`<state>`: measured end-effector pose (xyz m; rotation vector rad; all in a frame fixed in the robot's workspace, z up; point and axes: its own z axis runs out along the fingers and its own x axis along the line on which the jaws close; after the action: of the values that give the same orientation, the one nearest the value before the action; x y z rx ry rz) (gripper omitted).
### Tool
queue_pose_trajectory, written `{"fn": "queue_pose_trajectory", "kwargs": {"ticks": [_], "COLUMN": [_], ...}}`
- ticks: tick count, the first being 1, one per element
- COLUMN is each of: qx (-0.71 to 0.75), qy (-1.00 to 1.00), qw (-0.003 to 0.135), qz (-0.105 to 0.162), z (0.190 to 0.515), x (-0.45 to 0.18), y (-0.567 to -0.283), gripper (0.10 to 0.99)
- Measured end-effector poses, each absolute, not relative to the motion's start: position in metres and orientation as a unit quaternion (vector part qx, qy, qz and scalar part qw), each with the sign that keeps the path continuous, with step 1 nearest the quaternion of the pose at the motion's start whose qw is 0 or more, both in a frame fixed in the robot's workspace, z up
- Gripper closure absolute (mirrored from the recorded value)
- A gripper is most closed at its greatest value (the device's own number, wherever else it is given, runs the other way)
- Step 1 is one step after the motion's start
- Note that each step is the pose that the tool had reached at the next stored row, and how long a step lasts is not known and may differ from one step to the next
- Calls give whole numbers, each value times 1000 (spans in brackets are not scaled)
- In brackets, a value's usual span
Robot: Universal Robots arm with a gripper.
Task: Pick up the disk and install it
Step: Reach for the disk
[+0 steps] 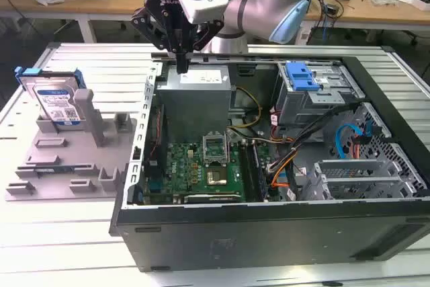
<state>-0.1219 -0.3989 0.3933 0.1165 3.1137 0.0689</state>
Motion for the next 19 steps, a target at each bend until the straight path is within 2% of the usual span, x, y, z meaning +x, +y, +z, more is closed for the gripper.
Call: {"fn": "queue_pose_trajectory", "kwargs": {"ticks": [14,19], "qx": [37,37], "qy": [999,999], "qw": [12,12], "qz": [22,22], "z": [393,393], "x": [-122,-140], "y": [-399,-388], "gripper": [980,980]}}
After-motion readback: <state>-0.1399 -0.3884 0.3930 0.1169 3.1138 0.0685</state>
